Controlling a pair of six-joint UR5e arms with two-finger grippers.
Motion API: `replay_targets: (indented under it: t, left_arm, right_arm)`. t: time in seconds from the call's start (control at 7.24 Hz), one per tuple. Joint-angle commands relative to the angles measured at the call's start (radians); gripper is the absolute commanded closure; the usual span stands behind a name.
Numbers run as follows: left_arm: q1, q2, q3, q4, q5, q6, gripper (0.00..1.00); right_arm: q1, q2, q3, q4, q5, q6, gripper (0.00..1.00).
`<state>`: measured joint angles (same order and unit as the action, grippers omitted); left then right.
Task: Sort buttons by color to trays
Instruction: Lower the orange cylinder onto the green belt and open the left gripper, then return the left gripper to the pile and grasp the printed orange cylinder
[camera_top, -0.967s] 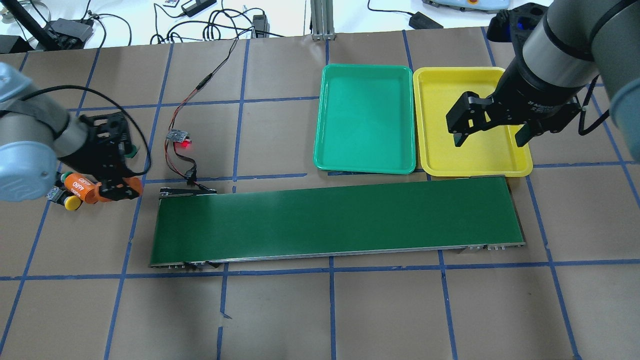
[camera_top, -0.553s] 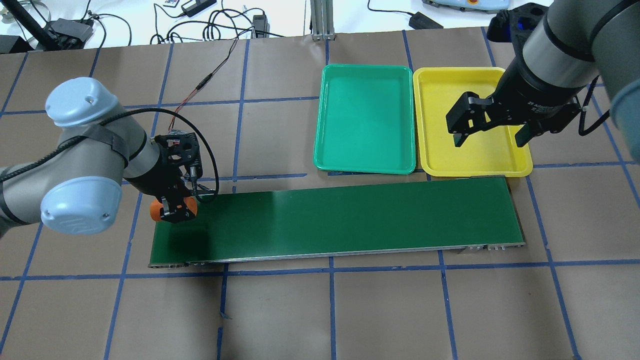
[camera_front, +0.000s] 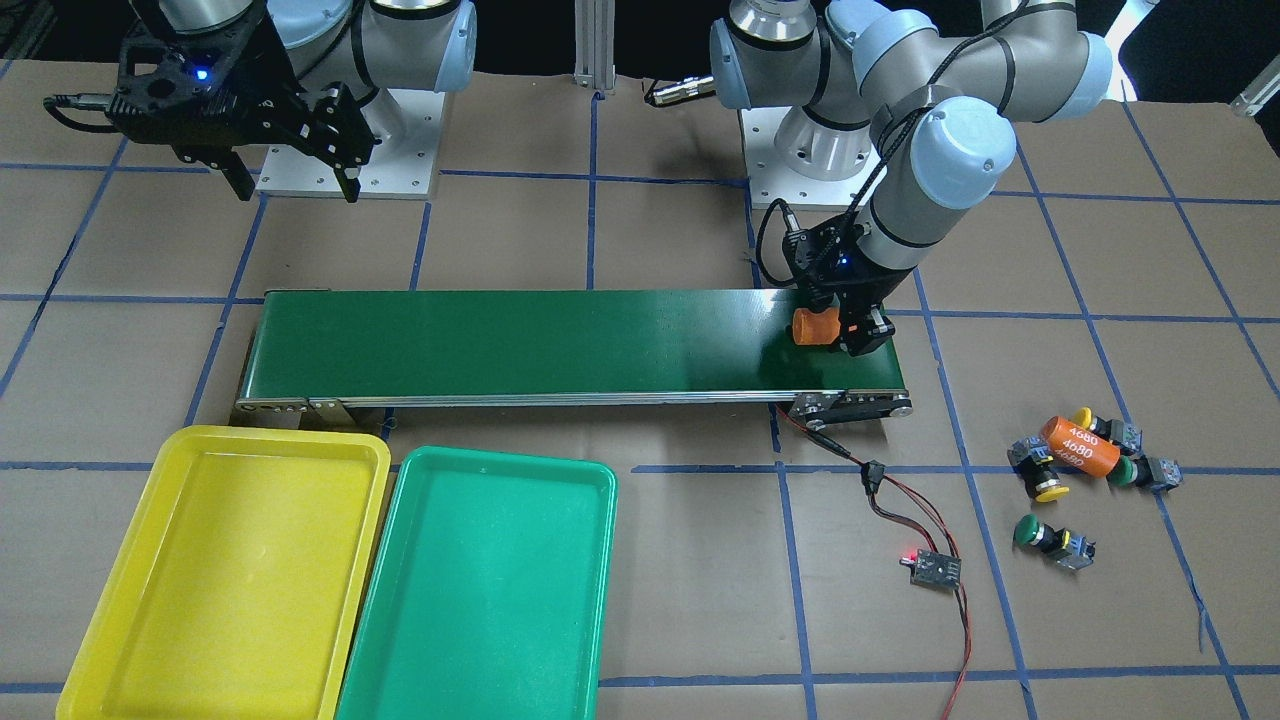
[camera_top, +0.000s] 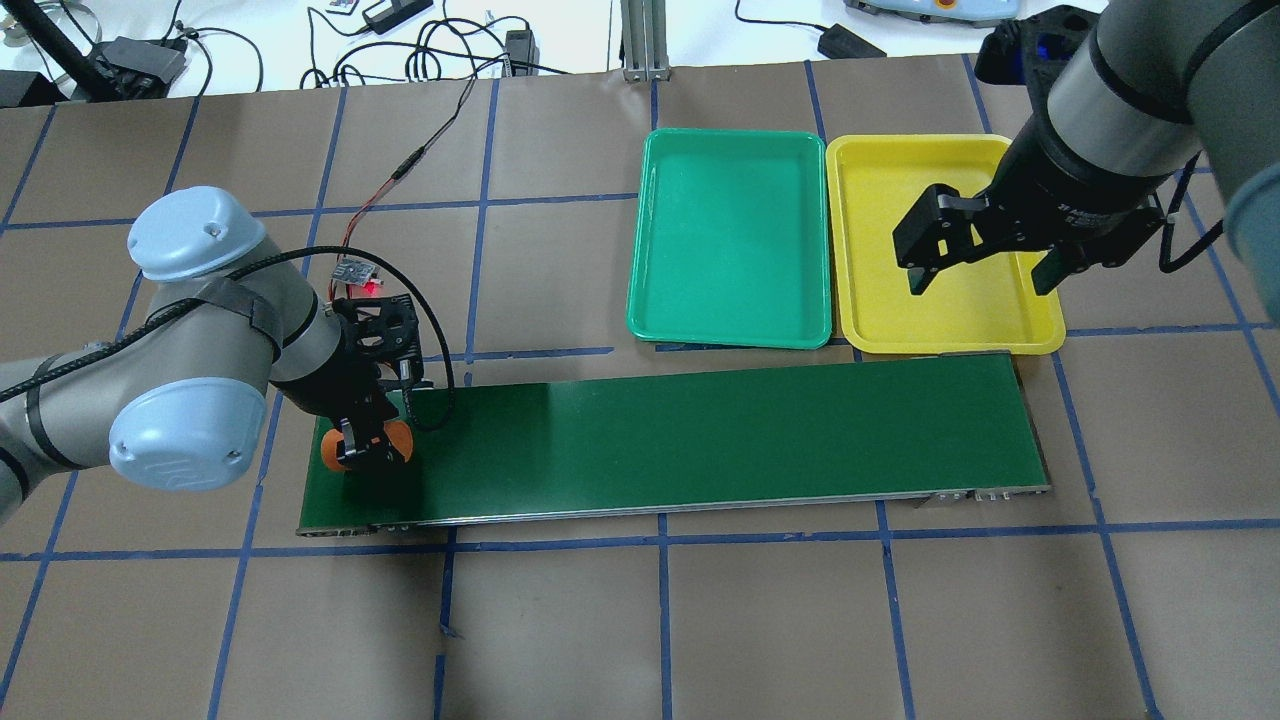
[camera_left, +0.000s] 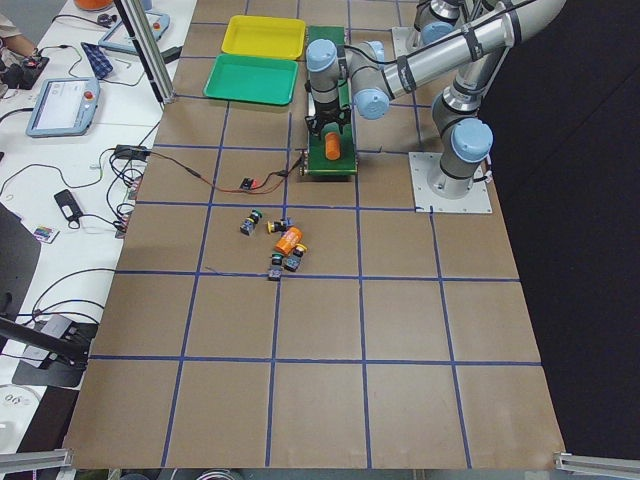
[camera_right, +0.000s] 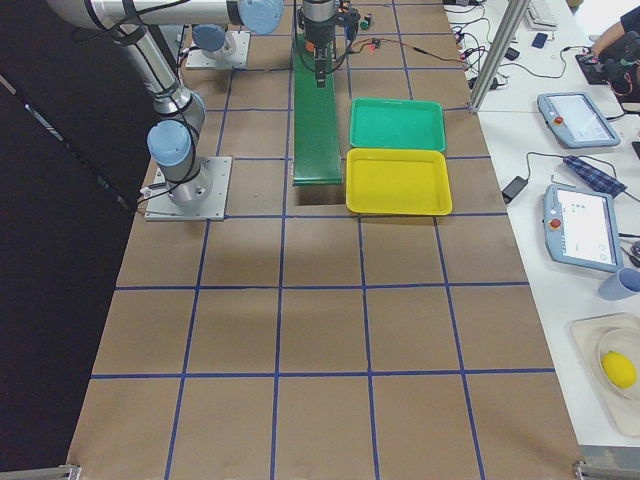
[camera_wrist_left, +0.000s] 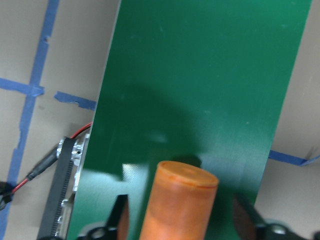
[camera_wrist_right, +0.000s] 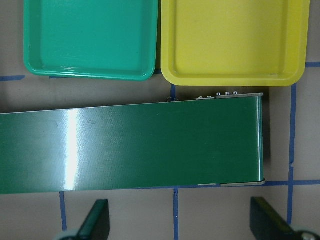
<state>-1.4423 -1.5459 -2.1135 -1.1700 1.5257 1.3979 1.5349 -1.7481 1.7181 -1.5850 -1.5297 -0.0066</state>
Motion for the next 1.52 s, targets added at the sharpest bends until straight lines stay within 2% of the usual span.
replay_targets:
  t: [0.0, 0.14, 0.28, 0.55, 0.83, 0.97, 1.38]
  left_arm:
    - [0.055, -0.011, 0.073, -0.002, 0.013, 0.016, 0.04]
    - [0.176, -0.060, 0.152, -0.048, 0.005, 0.065, 0.04]
    - [0.266, -0.127, 0.234, -0.077, 0.004, 0.192, 0.00]
    - [0.370, -0.257, 0.384, -0.074, 0.010, 0.526, 0.00]
    - [0.446, -0.362, 0.431, -0.048, 0.028, 0.737, 0.00]
    - [0.476, -0.422, 0.435, 0.043, 0.030, 0.891, 0.00]
    - [0.528, -0.497, 0.412, 0.092, 0.030, 0.917, 0.00]
  right_arm:
    - [0.001, -0.002, 0.001, 0.008, -0.001, -0.001, 0.00]
    - [0.001, -0.002, 0.003, 0.008, 0.000, -0.006, 0.00]
    - [0.001, -0.002, 0.003, 0.013, -0.003, -0.001, 0.00]
    - [0.001, -0.001, 0.011, 0.010, -0.001, -0.001, 0.00]
    - [0.002, -0.004, 0.018, 0.014, -0.003, -0.003, 0.00]
    - [0.002, -0.010, 0.020, 0.011, -0.001, -0.003, 0.00]
    - [0.004, -0.028, 0.028, 0.017, -0.001, 0.000, 0.00]
